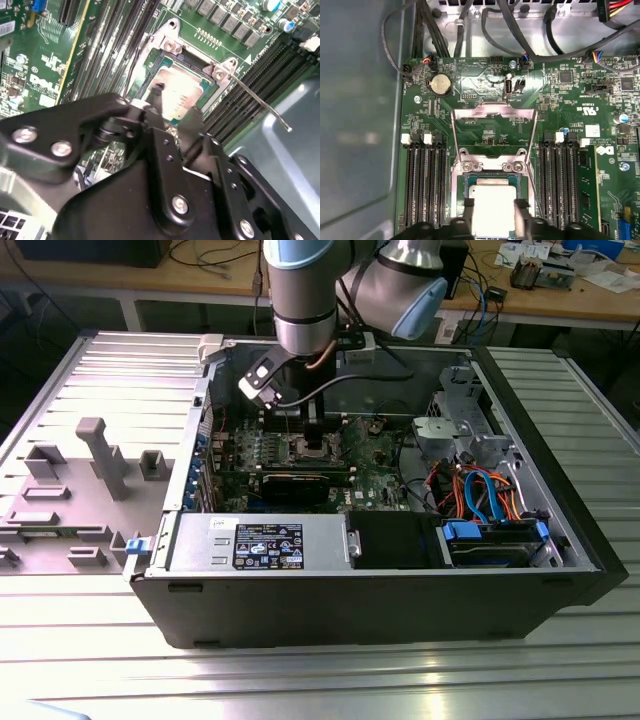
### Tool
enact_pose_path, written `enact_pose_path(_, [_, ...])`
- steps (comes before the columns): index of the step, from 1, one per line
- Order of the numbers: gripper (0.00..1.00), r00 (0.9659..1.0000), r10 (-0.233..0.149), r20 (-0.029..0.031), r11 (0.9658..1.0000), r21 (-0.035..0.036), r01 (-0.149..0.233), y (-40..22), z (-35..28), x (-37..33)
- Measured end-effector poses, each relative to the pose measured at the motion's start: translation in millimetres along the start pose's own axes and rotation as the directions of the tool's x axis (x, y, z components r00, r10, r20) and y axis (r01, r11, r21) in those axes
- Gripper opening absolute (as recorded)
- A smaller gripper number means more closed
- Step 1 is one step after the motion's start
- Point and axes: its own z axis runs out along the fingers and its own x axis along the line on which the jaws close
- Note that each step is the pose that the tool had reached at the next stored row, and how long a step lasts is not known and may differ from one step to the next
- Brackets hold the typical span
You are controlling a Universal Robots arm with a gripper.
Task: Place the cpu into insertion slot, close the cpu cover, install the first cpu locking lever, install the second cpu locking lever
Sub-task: 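Place the cpu into insertion slot, then close the cpu cover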
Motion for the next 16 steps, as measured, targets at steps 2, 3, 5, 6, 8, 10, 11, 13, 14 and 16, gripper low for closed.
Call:
enact_pose_path(2, [0.17,1.0,0.001,-0.0015,0.9997,0.0258,-0.001,5.4,0.5,-0.1])
enact_pose_path(3, [0.11,1.0,0.001,-0.0021,0.9995,0.0303,-0.001,6.0,0.5,-0.1])
enact_pose_path(5, [0.11,1.0,0.001,-0.0021,0.9995,0.0305,-0.001,6.1,0.6,-0.1])
enact_pose_path(6, [0.11,1.0,0.001,-0.0022,0.9995,0.0307,-0.001,6.2,0.6,-0.1])
enact_pose_path(8, [0.11,1.0,0.001,-0.0022,0.9995,0.0309,-0.001,6.2,0.6,-0.1])
enact_pose_path(10, [0.11,1.0,0.001,-0.0022,0.9994,0.034,-0.001,7.0,0.7,-0.1])
enact_pose_path(11, [0.11,1.0,0.001,-0.0022,0.9994,0.0342,-0.001,7.1,0.7,-0.1])
enact_pose_path(13, [0.11,1.0,0.001,-0.0022,0.9994,0.0344,-0.001,7.1,0.7,-0.1])
enact_pose_path(14, [0.11,1.0,0.001,-0.0021,0.9994,0.0346,-0.001,7.2,0.7,-0.1])
enact_pose_path(16, [0.11,1.0,0.001,-0.0021,0.9994,0.035,-0.001,7.2,0.7,-0.1])
